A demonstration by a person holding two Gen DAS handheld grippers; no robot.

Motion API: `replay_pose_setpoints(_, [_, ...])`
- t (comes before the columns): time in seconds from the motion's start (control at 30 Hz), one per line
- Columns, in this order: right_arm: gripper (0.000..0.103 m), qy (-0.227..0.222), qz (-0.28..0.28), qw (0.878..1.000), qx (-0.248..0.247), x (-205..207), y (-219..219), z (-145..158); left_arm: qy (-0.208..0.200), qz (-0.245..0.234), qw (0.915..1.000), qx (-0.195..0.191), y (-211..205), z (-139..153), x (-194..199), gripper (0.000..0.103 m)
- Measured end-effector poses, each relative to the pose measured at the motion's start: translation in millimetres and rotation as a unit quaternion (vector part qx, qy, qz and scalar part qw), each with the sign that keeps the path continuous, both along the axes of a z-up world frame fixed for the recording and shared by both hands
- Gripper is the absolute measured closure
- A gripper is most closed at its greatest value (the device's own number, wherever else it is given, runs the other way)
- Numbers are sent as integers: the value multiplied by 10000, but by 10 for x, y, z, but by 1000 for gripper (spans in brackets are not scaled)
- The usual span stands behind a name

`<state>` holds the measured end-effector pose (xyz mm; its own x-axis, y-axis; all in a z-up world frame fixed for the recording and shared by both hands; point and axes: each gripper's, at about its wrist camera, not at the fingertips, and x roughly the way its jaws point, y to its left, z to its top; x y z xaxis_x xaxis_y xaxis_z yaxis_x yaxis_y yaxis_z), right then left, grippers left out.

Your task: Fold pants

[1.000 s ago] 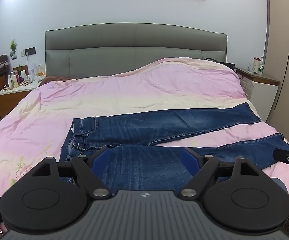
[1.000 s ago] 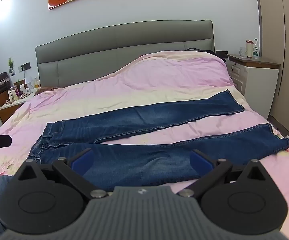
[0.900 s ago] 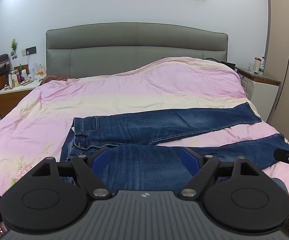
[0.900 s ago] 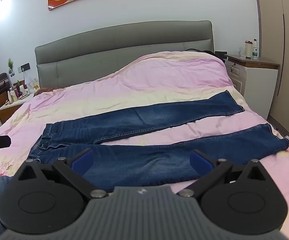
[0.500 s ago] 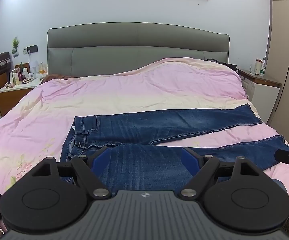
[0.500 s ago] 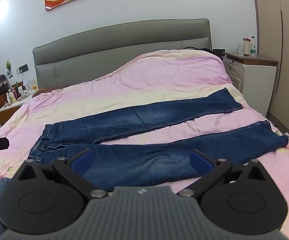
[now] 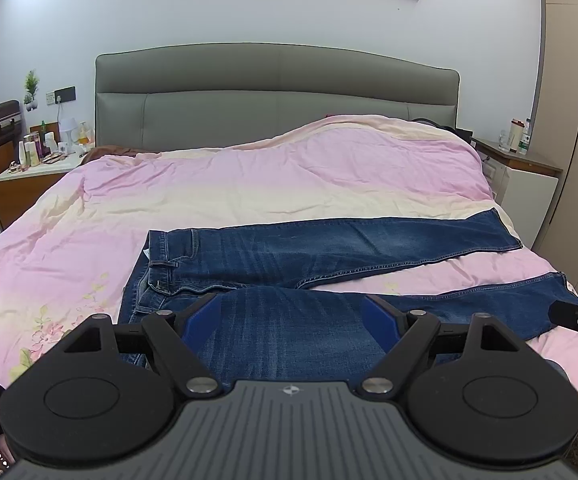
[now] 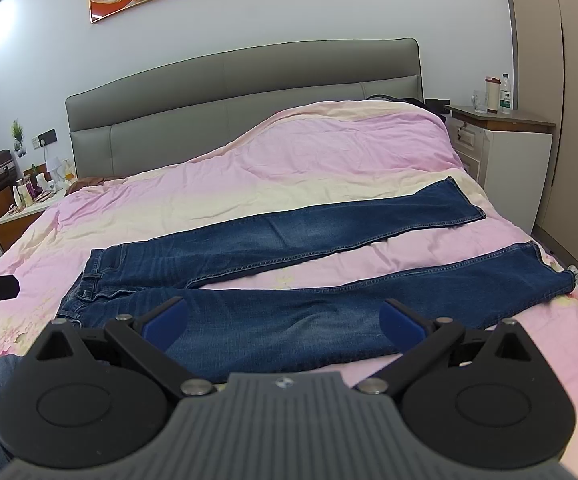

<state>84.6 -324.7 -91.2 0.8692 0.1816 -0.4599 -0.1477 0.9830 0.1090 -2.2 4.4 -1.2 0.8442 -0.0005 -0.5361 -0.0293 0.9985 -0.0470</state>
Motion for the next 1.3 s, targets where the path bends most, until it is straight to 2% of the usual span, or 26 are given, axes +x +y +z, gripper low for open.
replay_pose_setpoints(1.3, [5,26,41,10000,-58,3,14,16,6,-10,10000,-89,46,0,-10,9])
